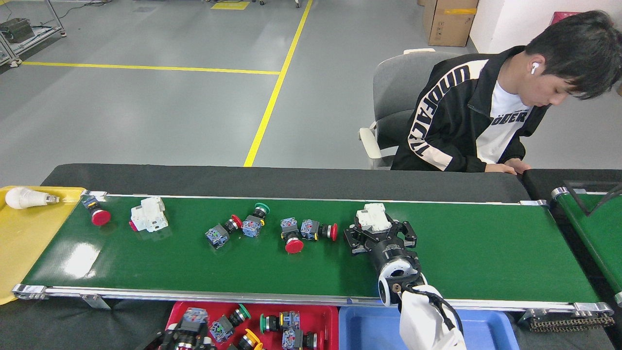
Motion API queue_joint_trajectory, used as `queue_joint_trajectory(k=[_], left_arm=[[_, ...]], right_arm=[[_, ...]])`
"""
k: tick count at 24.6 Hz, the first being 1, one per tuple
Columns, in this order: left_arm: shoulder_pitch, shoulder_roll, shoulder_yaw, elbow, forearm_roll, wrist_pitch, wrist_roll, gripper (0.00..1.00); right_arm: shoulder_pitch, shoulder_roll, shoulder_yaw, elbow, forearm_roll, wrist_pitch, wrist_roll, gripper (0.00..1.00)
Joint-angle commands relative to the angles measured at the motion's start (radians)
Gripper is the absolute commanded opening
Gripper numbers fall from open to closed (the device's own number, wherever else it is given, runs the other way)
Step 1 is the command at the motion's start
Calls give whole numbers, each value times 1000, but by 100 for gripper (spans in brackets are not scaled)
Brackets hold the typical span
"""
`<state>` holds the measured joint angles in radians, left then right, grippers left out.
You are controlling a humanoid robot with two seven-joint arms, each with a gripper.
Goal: Pick switch part from conveyor to tray
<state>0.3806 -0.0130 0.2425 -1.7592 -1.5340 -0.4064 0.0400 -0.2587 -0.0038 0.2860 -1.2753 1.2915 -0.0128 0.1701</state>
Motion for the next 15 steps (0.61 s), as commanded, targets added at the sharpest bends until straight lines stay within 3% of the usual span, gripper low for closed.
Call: queue_joint_trajectory(k=[1,4,6,7,8,9,10,11,12,13,14,15], left_arm=[[4,2,17,-16,12,-11,0,100],[9,4,8,-17,14,-23,8,100],[11,13,-12,-17,14,-54,24,89],[11,36,-22,-17,14,-95,72,70],[12,65,-32,-17,12,-143,115,19],[15,84,-43,-17,12,-175,132,0],[20,96,-51,-17,12,-190,138,0],[18,91,-51,-17,12,-192,138,0],[12,87,-51,-17,11,-192,133,14],[11,84,-51,-17,11,-190,132,51],[11,80,-43,-17,12,-199,138,100],[11,87,-42,-17,14,-199,139,100]], right_arm=[[78,-54,-11,-130,-35,-159,28,43],[248,-140,-70,-306,-83,-273,28,44],[371,-185,-114,-395,-100,-360,20,44],[417,-208,-154,-421,-115,-426,16,44],[449,-219,-203,-435,-136,-500,14,44],[475,-219,-245,-441,-152,-573,16,44],[507,-219,-297,-447,-159,-651,14,44],[539,-216,-356,-449,-166,-728,14,44],[558,-214,-409,-449,-175,-773,14,44],[567,-212,-449,-447,-184,-773,14,44],[579,-211,-498,-444,-195,-773,14,45],[595,-208,-538,-440,-202,-773,16,46]])
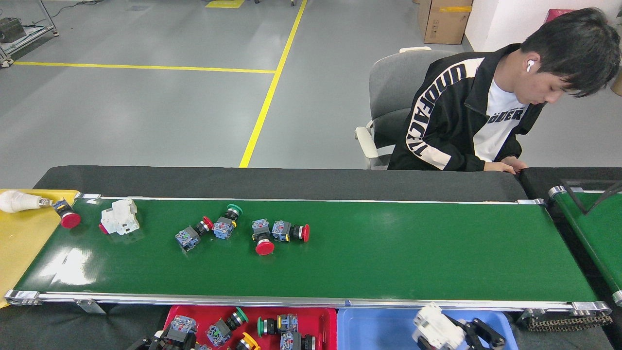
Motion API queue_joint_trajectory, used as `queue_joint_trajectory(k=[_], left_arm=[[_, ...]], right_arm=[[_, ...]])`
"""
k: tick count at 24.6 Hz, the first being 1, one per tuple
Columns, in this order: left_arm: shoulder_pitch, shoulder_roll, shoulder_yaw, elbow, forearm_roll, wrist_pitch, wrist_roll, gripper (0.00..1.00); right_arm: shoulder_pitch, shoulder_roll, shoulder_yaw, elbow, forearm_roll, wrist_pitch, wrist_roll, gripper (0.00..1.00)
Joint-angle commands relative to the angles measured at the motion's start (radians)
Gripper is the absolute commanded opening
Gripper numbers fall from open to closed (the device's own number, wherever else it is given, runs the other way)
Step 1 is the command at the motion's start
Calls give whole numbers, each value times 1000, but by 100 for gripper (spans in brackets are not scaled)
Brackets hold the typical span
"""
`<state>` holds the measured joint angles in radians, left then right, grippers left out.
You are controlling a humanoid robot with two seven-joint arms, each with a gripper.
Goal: Pick switch part from conveyor to tray
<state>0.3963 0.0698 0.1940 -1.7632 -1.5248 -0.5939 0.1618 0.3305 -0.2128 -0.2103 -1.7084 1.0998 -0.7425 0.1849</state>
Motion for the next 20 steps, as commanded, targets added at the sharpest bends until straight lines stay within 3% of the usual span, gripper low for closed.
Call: queue_joint_trajectory(k=[1,2,3,4,8,10,12,16,18,20], left_arm=[[-2,4,8,-13,5,-14,18,100],[1,4,10,-13,5,-14,18,100],[3,2,10,-13,5,-14,18,100],[3,2,10,-13,5,-14,18,100],[3,-2,18,-13,8,-12,18,100],[4,-27,79,-13,25,6,12,100],[-1,-100,162,-13,25,80,-24,100],[-11,-111,235,-13,41,175,-99,100],[-33,-107,248,-13,40,177,-99,100],[-122,-82,237,5,23,187,-104,100]], right_arm=[[18,9,-75,-5,-20,-43,1,49],[22,18,-92,-7,-26,-43,2,59],[24,35,-106,-5,-31,-43,4,83],[22,56,-113,-4,-35,-43,5,98],[22,79,-123,1,-37,-43,7,98],[18,99,-124,-2,-38,-43,8,98],[5,124,-147,-5,-38,-43,8,97],[-79,147,-152,-8,-34,-31,16,96],[-117,155,-150,-8,-28,111,16,95],[-172,162,-147,-7,19,259,16,94]])
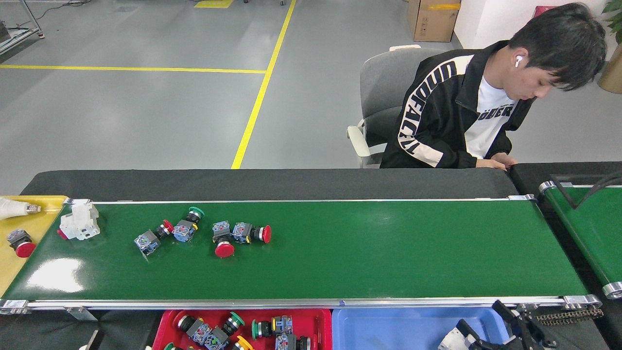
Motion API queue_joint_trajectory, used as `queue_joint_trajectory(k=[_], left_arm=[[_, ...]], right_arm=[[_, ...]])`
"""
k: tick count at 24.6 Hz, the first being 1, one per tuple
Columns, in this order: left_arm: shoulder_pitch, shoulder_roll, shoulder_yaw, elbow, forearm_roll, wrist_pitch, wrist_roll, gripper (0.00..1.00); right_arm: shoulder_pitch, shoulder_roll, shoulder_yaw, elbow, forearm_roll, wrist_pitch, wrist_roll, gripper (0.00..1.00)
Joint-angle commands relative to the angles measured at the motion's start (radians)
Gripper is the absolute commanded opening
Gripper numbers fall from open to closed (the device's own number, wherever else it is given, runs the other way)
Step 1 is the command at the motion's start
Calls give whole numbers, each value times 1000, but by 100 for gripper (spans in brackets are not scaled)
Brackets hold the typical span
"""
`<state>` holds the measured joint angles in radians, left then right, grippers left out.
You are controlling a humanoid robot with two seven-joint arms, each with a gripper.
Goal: Pick switch part from conveyor to tray
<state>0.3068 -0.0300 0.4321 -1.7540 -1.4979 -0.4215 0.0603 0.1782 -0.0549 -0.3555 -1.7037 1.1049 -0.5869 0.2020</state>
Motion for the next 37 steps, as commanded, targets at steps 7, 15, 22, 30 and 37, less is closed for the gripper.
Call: queue_joint_trajectory(k=[7,15,22,30,37], left_arm=[[-436,82,-18,386,-223,61,13,100],[-632,220,-76,774,-234,121,59,100],[-827,318,-171,1093,-217,109,90,77],[-839,326,-176,1111,-176,27,92,3],[-574,289,-174,674,-35,29,55,3]], right_arm=[[-40,162,69,-13,312,321,-196,93],[107,165,179,-56,342,352,-283,94],[109,161,184,-56,342,346,-279,96],[104,158,196,-54,342,346,-274,96],[104,158,199,-54,342,348,-273,96]])
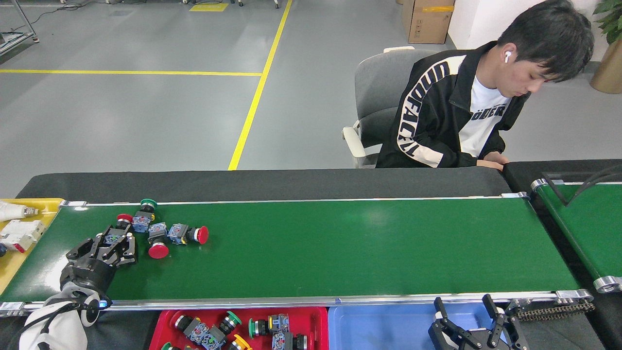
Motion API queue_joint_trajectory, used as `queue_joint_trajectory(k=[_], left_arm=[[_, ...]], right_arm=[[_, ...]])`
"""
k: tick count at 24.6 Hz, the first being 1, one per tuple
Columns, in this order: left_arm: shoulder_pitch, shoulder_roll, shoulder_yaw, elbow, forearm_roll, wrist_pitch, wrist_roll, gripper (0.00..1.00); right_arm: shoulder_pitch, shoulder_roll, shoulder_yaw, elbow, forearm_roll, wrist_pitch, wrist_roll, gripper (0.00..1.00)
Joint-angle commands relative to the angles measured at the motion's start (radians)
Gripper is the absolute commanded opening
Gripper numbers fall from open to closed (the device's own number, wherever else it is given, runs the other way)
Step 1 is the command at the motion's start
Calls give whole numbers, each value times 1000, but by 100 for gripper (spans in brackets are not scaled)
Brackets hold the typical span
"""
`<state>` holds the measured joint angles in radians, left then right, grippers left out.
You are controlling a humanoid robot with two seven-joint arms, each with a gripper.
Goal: Pick switch part from conveyor to tray
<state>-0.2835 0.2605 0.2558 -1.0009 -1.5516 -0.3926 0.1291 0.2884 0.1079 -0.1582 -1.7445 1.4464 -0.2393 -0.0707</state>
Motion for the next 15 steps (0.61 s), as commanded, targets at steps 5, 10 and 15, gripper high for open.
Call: queue_joint_trajectory(k=[5,10,15], left_arm=[[432,-80,-15,-630,57,-28,-42,4],[649,-64,-260,-779,4,-80,72,16],[666,-52,-299,-777,-48,-88,95,100]], right_arm=[[-3,-5,0,-13,0,-2,0,96],[1,-5,0,-13,-1,2,0,96],[1,-7,0,-13,-5,2,0,96]])
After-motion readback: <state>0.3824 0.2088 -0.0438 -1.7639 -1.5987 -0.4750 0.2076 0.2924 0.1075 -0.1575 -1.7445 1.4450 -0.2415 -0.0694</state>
